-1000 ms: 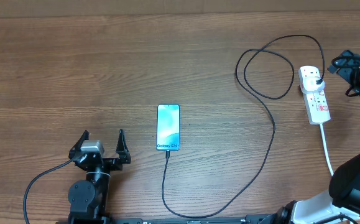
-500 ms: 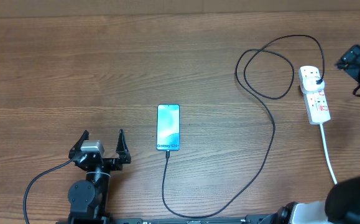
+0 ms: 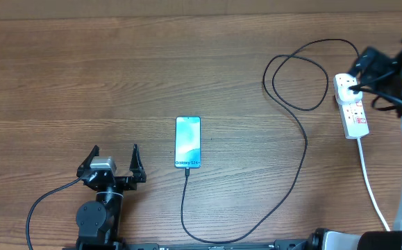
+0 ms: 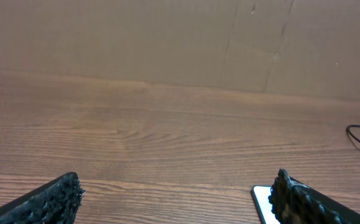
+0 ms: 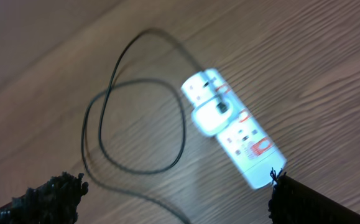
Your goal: Plug charger to phone and switch on socket
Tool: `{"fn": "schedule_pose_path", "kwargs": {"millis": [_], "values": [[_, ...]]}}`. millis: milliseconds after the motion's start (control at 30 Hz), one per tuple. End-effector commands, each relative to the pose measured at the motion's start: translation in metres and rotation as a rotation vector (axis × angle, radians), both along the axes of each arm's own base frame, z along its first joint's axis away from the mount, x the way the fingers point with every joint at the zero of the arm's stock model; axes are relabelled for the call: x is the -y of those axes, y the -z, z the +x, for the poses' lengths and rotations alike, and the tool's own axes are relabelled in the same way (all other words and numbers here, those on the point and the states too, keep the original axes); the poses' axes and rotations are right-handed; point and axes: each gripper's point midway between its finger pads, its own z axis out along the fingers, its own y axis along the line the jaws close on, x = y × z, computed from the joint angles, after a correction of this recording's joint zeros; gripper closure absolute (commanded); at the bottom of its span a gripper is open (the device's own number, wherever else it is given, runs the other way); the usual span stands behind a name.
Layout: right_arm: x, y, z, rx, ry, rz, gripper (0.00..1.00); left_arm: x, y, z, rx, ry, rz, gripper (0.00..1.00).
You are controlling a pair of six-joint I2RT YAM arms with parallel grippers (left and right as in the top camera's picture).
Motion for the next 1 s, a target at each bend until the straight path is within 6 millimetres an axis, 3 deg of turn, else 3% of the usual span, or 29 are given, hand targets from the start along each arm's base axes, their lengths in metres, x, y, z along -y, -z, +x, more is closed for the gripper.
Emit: {"fn": "schedule_pose_path", "kwargs": {"millis": [0, 467, 967], "values": [[-0.017, 0.016, -0.005, -0.038, -0.037, 0.013, 0.00, -0.004, -0.001, 0.000, 0.009, -0.019, 0.018, 0.00], [-0.028, 0.068, -0.024, -0.178, -0.056, 0.040, 0.00, -0.004, -0.001, 0.000, 0.009, -0.019, 0.019, 0.00], [-0.028, 0.070, -0.023, -0.184, -0.056, 0.042, 0.00, -0.004, -0.001, 0.000, 0.009, -0.019, 0.018, 0.00]]}}
